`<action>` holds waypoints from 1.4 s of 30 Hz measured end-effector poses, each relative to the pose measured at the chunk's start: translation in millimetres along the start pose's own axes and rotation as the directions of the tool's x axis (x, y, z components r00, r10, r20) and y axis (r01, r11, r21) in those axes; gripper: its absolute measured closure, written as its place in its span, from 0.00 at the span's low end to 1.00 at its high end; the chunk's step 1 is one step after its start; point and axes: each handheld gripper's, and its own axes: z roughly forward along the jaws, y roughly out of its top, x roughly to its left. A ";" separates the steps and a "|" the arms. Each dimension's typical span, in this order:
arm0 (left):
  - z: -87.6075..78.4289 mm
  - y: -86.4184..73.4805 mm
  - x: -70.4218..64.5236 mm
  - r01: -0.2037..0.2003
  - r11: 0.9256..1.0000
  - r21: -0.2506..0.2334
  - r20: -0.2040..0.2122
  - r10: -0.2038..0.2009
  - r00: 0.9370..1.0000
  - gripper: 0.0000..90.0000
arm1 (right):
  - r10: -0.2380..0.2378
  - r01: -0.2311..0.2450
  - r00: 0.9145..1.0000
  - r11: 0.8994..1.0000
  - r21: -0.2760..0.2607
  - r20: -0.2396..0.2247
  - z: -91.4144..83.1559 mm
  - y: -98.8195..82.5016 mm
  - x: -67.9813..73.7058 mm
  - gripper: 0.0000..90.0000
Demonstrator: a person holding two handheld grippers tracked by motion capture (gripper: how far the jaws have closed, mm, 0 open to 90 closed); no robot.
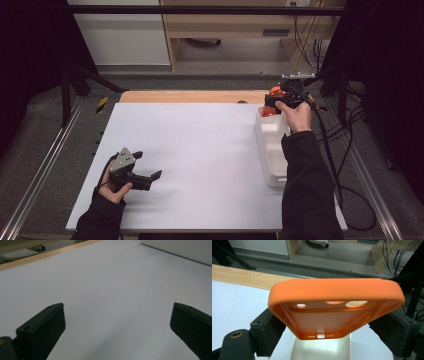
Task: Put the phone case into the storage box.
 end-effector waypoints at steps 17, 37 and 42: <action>1.0 -0.2 -0.3 -0.003 1.000 0.004 0.003 0.003 1.000 0.00 | 0.044 -0.045 0.999 0.998 0.045 0.025 21.9 -9.2 -3.5 0.17; 2.1 -0.6 -0.7 -0.007 1.000 0.010 0.004 0.007 1.000 0.00 | 0.041 -0.046 0.998 0.993 0.111 0.045 48.9 -15.7 0.2 0.17; 2.7 -0.7 -1.1 -0.010 1.000 0.013 0.005 0.010 1.000 0.00 | 0.036 -0.042 0.998 0.991 0.124 0.046 54.6 -16.7 1.1 0.17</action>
